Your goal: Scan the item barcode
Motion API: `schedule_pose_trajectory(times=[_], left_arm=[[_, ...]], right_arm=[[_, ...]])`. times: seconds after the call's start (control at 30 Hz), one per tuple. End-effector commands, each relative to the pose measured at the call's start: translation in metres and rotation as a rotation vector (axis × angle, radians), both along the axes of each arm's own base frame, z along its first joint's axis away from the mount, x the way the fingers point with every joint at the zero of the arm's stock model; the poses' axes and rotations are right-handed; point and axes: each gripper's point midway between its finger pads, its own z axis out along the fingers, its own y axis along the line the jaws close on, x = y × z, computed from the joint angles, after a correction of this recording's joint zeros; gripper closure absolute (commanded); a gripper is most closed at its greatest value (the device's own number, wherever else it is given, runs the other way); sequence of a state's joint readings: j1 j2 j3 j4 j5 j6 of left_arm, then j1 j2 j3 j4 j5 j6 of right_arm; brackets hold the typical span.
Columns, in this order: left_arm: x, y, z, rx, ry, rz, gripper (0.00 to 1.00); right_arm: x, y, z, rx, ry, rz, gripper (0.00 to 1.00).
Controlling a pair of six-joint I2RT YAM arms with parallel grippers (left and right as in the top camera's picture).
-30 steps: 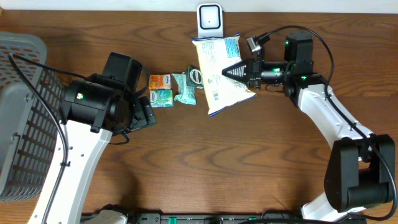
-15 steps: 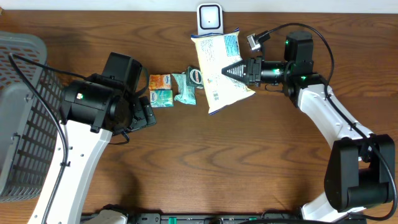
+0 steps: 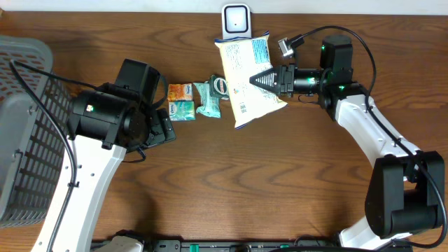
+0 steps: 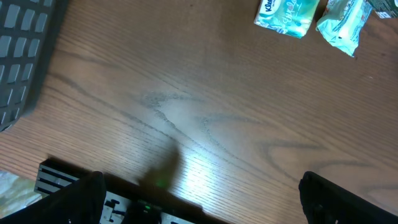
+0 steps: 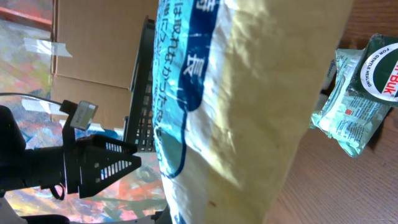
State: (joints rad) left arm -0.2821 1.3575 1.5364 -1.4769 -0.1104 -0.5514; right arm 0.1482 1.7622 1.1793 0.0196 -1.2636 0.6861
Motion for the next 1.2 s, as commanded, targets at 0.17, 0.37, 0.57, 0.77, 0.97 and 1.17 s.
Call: schedule_pose_trajectory(times=[0.17,0.37,0.57,0.77,0.97,1.17], left_arm=[[-0.0011,0.0018,0.0011,-0.001,-0.004,0.016,0.03],[-0.0011,0.0018,0.0011,-0.001,-0.004,0.016,0.02],[-0.0011,0.0018,0.0011,-0.001,-0.004,0.016,0.02],[-0.0011,0.0018,0.0011,-0.001,-0.004,0.016,0.02],[-0.0011,0.0018,0.0011,-0.001,-0.004,0.016,0.02],[-0.0011,0.0018,0.0011,-0.001,-0.004,0.016,0.02]], right_arm=[[-0.0013,-0.0041,0.0226,0.017,-0.077,0.01,0.99],[-0.0013,-0.004,0.0226,0.016,-0.078,0.01,0.99],[-0.0027,-0.0042,0.0199,0.011,-0.08,0.014,0.99],[-0.0034,-0.0037,0.0188,0.01,-0.077,0.015,0.99],[-0.0036,-0.0036,0.0187,0.009,-0.084,0.017,0.99],[-0.0018,-0.0039,0.0176,0.002,-0.084,0.007,0.99]])
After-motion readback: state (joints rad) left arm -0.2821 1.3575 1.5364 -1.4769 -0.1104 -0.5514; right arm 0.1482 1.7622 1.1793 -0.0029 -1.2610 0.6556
